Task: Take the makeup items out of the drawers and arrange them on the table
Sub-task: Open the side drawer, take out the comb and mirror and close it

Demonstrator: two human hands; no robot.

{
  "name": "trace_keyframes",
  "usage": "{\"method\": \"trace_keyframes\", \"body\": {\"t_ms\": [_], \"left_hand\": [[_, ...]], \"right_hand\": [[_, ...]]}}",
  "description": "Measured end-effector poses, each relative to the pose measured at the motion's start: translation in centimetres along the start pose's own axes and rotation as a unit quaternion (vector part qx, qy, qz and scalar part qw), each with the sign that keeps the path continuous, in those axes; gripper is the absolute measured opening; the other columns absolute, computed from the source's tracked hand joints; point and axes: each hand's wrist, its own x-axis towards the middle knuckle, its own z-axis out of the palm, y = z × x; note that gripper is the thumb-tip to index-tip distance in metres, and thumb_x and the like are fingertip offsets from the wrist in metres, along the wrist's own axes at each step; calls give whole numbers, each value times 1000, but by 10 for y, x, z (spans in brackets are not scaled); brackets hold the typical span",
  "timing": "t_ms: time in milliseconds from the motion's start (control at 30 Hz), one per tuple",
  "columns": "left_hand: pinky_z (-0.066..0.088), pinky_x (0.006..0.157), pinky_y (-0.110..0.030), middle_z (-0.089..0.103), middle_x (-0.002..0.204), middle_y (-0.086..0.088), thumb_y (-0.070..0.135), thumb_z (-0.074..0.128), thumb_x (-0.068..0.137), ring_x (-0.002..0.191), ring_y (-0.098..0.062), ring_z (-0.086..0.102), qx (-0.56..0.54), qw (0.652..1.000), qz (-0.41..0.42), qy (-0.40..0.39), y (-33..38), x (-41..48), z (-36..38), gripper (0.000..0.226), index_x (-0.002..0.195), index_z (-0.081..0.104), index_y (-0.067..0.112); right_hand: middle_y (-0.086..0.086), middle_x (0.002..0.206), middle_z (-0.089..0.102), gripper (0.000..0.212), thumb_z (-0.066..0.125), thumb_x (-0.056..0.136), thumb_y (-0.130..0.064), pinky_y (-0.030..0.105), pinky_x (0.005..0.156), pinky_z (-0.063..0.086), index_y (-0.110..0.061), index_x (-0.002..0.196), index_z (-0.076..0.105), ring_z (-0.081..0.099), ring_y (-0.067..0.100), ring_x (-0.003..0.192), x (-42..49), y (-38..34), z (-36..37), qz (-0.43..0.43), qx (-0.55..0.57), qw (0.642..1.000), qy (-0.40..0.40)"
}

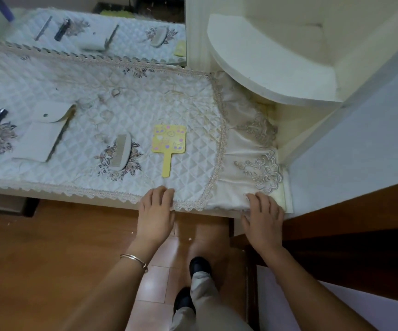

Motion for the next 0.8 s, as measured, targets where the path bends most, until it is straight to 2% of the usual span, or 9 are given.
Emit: {"method": "trace_keyframes", "body": {"t_ms": [100,200,333,467,567,633,667,733,800], "left_hand": [[46,93,-47,55,130,-7,24,52,77,122,-28,47,-42,998,13,-49,-16,-33,-7,44,120,54,16],[45,95,-35,58,126,-2,25,40,90,115,-21,54,-168,966,-121,-152,-30,-89,-4,37,122,54,16],[44,81,-25,65,114,-11,17,52,91,98,-22,61,-295,845,-378,-237,-50,-193,11,26,114,58,8],[46,86,-32,67,109,-20,17,61,85,104,-31,62,-308,716,-566,-268,-69,-300,33,24,104,64,2],[43,71,-31,68,86,-21,24,62,70,90,-34,63,-372,607,-665,-225,-65,-353,36,29,79,63,-3],[33,61,-30,53,63,-9,26,58,63,72,-22,52,-406,544,-717,-162,-56,-365,27,21,60,52,6],[28,57,-29,49,64,-7,26,59,70,68,-19,47,-427,516,-731,-129,-52,-365,20,20,61,48,12],[27,53,-28,49,74,-8,23,52,89,69,-18,48,-460,492,-735,-71,-50,-361,7,21,70,47,16],[32,56,-27,48,78,-6,18,48,92,72,-18,48,-478,479,-736,-22,-57,-364,-2,22,71,46,18]], "right_hand": [[8,116,63,48,62,68,-22,47,88,49,-17,114,51,39,21,111,-29,-2,-1,-42,6,999,-3],[9,116,63,44,54,73,-19,43,89,49,-15,117,54,52,25,110,-68,-4,9,-38,60,992,-108],[6,133,47,47,55,83,-22,32,98,42,-18,128,44,47,23,120,-102,-5,29,1,114,912,-394],[12,117,59,37,59,85,-22,29,91,43,-5,117,54,55,23,104,-94,-26,35,38,117,822,-556],[9,107,61,30,62,82,-22,36,95,46,-6,108,59,58,25,103,-81,-47,50,20,89,804,-587],[9,108,62,26,62,82,-18,35,95,46,-6,105,60,58,25,103,-71,-64,65,2,68,802,-593],[9,108,61,21,62,83,-15,34,96,45,-6,102,61,57,25,104,-66,-77,70,-11,65,801,-595],[13,111,60,15,60,84,-10,38,101,42,-6,98,61,55,30,109,-61,-114,70,-49,48,802,-593],[23,112,61,16,56,87,-6,35,97,46,-1,102,60,57,31,101,-58,-159,64,-73,37,805,-588]]}}
